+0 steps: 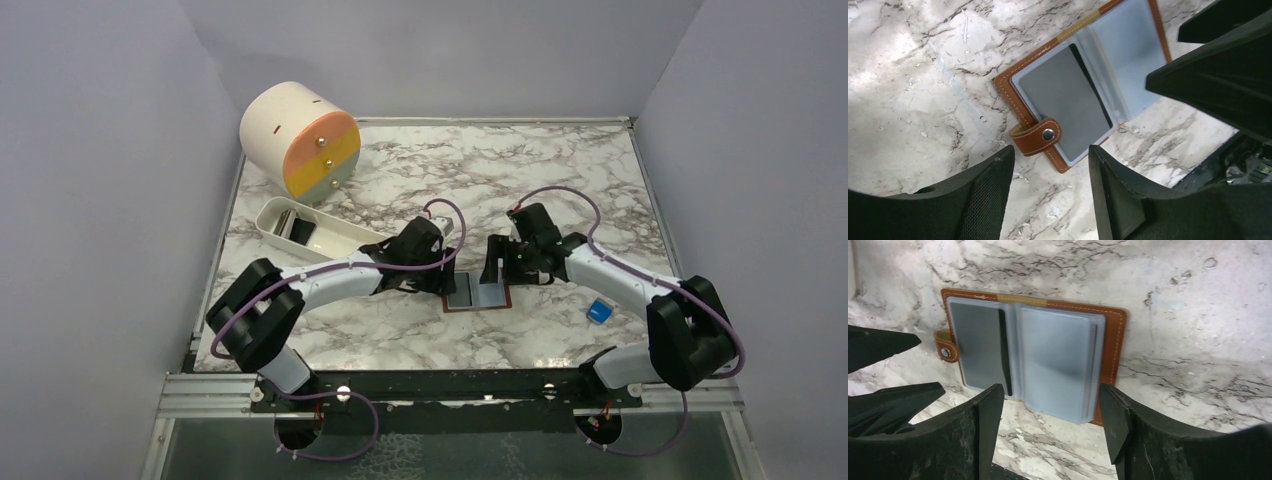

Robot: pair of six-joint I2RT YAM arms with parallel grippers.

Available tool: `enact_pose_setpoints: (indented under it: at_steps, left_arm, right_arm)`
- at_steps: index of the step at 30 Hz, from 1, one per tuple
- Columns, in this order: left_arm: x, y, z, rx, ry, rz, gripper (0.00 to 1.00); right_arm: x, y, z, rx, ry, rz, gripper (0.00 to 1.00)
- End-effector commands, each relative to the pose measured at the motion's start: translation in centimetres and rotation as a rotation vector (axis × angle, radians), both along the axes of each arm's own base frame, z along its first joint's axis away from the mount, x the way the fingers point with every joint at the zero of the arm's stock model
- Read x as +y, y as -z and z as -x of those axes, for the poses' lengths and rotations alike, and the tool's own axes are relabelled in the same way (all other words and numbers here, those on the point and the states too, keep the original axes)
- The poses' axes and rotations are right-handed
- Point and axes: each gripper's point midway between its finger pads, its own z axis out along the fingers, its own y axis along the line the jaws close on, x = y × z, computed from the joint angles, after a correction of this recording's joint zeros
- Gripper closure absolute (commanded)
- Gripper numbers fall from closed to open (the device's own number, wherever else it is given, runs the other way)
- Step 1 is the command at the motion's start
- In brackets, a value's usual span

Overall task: Put the credit cards into the card holder
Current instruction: Close the card holder at the center of the board.

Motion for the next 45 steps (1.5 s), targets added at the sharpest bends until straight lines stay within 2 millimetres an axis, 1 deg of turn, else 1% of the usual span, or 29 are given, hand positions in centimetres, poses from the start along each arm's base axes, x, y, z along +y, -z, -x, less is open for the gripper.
enact_pose_setpoints:
  at_steps: [1,5,10,13,17,22,25,33,36,41,45]
  left_arm:
    - [-0.2,1.6,-0.4,-0.004,0.016,-0.037,0.41]
    - [0.5,2.5,-0.5,-0.010,0.007,-0.078,0.40]
    - [0.9,3.3,-0.3,0.001,0.004,-0.099,0.41]
    - [0.9,3.5,-0.2,0.006,0.007,-0.100,0.44]
    - [0.5,3.4,0.1,0.017,0.022,-0.082,0.54]
    - [0.0,3.4,0.8,0.051,0.026,-0.048,0.68]
    - [-0.2,3.3,1.1,0.057,0.023,-0.027,0.74]
    - [-0.9,3.2,1.1,0.065,0.033,-0.009,0.81]
    - [-1.3,3.2,1.1,0.070,0.036,0.000,0.83]
    - [-2.4,2.7,1.2,0.075,0.039,0.042,0.86]
    - [-2.6,3.2,1.3,0.080,0.043,0.036,0.87]
  right_arm:
    - [-1.1,1.1,0.0,0.007,0.026,0.037,0.29]
    - [-1.4,1.8,-0.2,0.000,0.044,0.041,0.28]
    - [-1.7,3.2,0.1,0.020,0.052,0.050,0.27]
    - [-1.2,3.6,0.4,0.036,0.039,0.021,0.27]
    - [-0.2,3.1,0.8,0.039,0.013,-0.040,0.27]
    - [0.8,1.8,1.1,0.033,-0.010,-0.123,0.27]
    - [1.3,0.6,1.3,0.020,-0.023,-0.163,0.28]
    - [2.5,-2.4,1.0,-0.022,-0.087,-0.225,0.29]
    - [3.3,-3.4,1.5,-0.019,-0.125,-0.279,0.29]
    - [4.5,-4.4,2.6,0.008,-0.174,-0.371,0.31]
    - [5.9,-5.9,3.3,0.038,-0.207,-0.480,0.31]
